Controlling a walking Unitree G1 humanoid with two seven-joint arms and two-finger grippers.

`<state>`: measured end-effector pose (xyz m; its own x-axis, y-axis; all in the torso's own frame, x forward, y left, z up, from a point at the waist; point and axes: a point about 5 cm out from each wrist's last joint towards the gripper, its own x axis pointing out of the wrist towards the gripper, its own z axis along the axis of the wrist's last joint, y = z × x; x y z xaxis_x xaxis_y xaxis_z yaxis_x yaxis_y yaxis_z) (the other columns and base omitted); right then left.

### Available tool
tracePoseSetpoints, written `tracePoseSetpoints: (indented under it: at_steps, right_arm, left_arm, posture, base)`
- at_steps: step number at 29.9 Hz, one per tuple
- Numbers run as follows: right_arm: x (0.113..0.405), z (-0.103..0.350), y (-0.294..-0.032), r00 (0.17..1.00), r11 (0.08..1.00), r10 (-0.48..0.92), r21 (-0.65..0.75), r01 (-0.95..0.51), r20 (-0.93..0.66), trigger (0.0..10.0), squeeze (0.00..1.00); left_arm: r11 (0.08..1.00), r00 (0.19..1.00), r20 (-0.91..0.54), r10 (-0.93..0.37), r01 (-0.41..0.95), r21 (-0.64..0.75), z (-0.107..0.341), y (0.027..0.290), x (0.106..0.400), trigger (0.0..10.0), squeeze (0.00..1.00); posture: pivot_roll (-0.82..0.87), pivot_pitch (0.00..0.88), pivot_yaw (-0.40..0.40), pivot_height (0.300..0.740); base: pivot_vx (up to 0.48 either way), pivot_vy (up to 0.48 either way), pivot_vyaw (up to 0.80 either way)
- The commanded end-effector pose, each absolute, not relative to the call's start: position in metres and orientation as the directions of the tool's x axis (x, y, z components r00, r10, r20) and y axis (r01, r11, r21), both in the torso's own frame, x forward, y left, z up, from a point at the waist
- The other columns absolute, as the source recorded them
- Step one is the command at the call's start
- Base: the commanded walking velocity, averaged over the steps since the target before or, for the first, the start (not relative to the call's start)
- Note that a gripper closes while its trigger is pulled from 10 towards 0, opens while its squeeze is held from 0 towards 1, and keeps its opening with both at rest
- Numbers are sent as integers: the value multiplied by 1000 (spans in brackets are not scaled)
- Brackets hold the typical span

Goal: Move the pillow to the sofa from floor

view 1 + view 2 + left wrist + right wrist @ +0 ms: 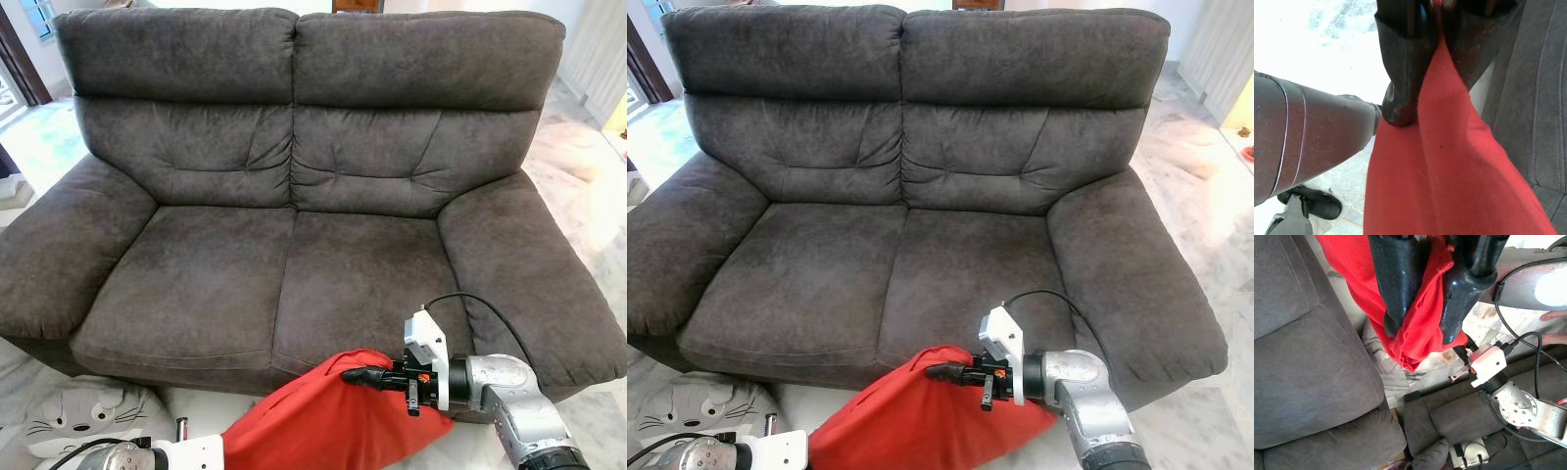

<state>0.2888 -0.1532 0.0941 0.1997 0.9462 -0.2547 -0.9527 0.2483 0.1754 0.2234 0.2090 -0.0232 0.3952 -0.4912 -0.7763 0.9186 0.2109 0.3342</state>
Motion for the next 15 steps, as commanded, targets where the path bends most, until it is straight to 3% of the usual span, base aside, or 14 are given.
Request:
tracePoseSetpoints:
  at_steps: [1,7,11,14,15]
  right_arm:
    - [294,116,-142,180,197,968,86,-977,-172,10000,0]
    - [294,108,-141,205,223,957,70,-972,-204,10000,0]
    - [294,104,-141,224,244,951,68,-967,-215,10000,0]
    - [294,96,-141,256,278,935,59,-959,-246,10000,0]
    - [298,88,-144,342,356,890,-8,-935,-301,10000,0]
  left_arm:
    - [198,382,-790,-479,924,327,-24,212,222,0,0]
    - [206,382,-791,-478,924,322,-23,213,223,0,0]
    - [248,423,-767,-482,906,343,-20,213,228,0,0]
    - [373,555,-678,-482,830,414,-8,211,244,0,0]
    - [529,709,-565,-421,698,483,5,212,262,0,0]
  posture:
    - [91,116,30,740]
    - [91,114,27,740]
    - [91,113,27,740]
    - [93,112,25,740]
    - [95,112,21,740]
  base:
    - [0,0,0]
    - [0,0,0]
    - [0,0,0]
    - [0,0,0]
    - [0,0,0]
